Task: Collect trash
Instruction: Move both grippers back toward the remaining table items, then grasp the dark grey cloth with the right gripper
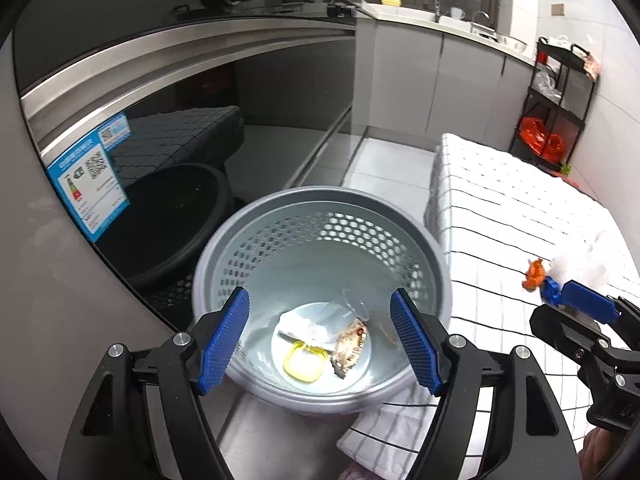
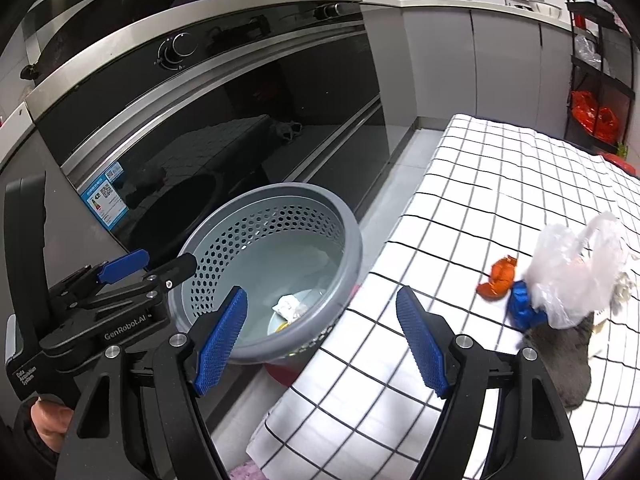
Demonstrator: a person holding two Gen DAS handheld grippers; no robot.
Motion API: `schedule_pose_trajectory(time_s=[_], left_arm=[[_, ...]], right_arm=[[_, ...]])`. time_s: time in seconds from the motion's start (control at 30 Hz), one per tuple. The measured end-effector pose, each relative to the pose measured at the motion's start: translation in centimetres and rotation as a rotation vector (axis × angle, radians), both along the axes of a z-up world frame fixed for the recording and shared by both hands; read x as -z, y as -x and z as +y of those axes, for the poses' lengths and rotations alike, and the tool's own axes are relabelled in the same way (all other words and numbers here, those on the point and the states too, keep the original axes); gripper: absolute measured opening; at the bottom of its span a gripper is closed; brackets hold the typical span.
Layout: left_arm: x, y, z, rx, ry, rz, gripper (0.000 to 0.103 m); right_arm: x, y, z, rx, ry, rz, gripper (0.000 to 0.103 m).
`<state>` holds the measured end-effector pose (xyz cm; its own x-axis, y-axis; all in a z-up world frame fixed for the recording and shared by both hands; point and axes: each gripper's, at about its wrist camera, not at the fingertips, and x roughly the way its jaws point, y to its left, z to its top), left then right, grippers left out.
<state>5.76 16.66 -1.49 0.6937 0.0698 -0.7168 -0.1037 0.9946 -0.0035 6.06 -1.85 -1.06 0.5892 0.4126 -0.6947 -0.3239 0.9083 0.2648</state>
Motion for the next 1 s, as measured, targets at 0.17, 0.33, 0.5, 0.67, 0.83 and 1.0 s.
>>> schedule_pose_trajectory(time_s=[0.17, 0.33, 0.5, 0.67, 0.83, 1.0], left_arm=[[0.1, 0.5, -1.9, 0.042, 0.007, -0.004, 0.072], [0.1, 1.0, -3.6, 0.084, 0.008, -0.005, 0.072], [0.1, 1.3, -5.4, 0.123, 0.011, -0.007, 0.074], [0.6, 1.1, -7.5, 0.17, 0.0, 0.005, 0.074], [1.4, 0.9, -9.9, 0.22, 0.0, 0.023, 0.074], [2.4, 0.5, -12.5, 0.274, -0.002, 0.045, 0.074]], right_arm=[[-0.2, 1.1, -1.6, 0.039, -0.001, -0.004, 0.074], [-0.1, 2.6, -3.8, 0.092, 0.004, -0.015, 0.074], [0.3, 4.0, -6.4, 0.155, 0.019, -0.016, 0.074], [0.9, 5.5, -9.8, 0.238, 0.04, -0.015, 0.074], [1.7, 6.6, -13.4, 0.327, 0.055, 0.002, 0.074], [2.9, 6.9, -16.4, 0.394, 0.066, 0.032, 0.074]])
